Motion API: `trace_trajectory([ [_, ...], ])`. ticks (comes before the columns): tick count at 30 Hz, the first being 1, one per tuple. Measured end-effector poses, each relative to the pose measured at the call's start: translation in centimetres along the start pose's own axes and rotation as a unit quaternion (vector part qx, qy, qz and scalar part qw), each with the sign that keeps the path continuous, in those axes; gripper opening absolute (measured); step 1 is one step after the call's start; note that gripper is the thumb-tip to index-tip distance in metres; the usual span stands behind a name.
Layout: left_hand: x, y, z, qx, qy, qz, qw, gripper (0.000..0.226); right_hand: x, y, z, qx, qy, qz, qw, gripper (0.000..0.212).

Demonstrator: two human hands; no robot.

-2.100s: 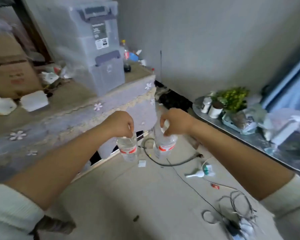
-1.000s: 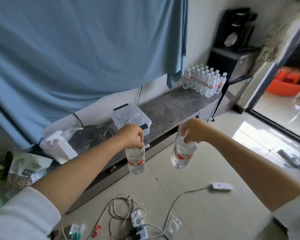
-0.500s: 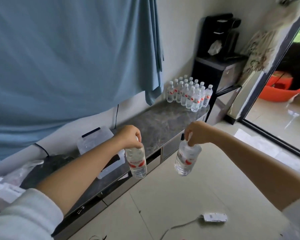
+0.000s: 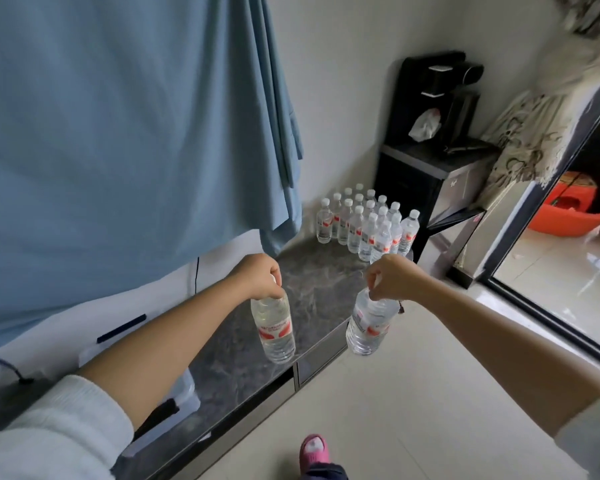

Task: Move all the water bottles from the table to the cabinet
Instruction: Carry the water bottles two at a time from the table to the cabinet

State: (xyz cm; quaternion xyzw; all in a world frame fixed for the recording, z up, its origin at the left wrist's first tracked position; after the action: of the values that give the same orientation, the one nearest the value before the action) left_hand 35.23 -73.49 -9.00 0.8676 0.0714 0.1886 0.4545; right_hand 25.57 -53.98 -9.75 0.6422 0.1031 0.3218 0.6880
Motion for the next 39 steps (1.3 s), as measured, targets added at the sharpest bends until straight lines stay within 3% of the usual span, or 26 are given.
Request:
trace_trajectory([
  [3,-5.3,0.5,-1.0,-0.01,-0.011,0.02,1.0,0.011,-4.4,0.9,-2.0,0.0,-0.003,0.009,1.0,0.01],
  [9,-15.4,1.9,-2.3,-0.044,-0.034,0.071,0.996,0.007,-12.7,2.9,-5.2,-0.003,-0.005,0.027,1.0,0.02],
  [16,-26.3,1.9,-3.4,-0.019,-0.028,0.079,0.996,0.015,-22.0,4.2,-8.7,-0.005,-0.027,0.014,1.0,0.026],
  [19,-29.9,1.4,-4.0,-0.002,-0.023,0.076,0.997,0.007,-25.6,4.1,-10.1,-0.004,-0.048,0.025,0.999,0.03],
  [21,-32.2,0.9,-4.5,0.009,-0.019,0.073,0.997,0.018,-28.0,3.8,-11.1,0.01,-0.05,0.037,0.998,0.03],
  [26,-39.8,-0.6,-5.7,0.02,0.011,0.067,0.998,0.008,-35.3,2.6,-14.5,0.008,-0.03,0.058,0.998,0.024],
  [29,-43.7,-1.8,-6.5,0.023,0.037,0.067,0.997,0.018,-38.8,1.5,-16.1,-0.007,0.003,0.081,0.997,0.022],
  [36,-53.3,-3.9,-8.6,0.033,0.115,0.055,0.991,0.008,-47.0,0.1,-20.3,-0.032,0.063,0.156,0.985,0.033],
  [39,-56.5,-5.3,-8.3,0.048,0.141,0.04,0.988,0.019,-50.0,-0.8,-21.1,-0.042,0.076,0.18,0.98,0.032],
])
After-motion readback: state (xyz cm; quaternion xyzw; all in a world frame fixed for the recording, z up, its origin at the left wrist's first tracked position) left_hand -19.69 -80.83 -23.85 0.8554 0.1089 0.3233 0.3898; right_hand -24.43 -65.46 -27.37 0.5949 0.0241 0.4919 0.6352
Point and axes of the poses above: each hand's wrist, its own x-axis away from the middle knuckle, its own y-axis out of the back of the hand, z = x × y, the point moved 2 cm from there along -x, towards the middle knuckle, and after that the axes turned 8 degrees about x, right-handed, at the moved point
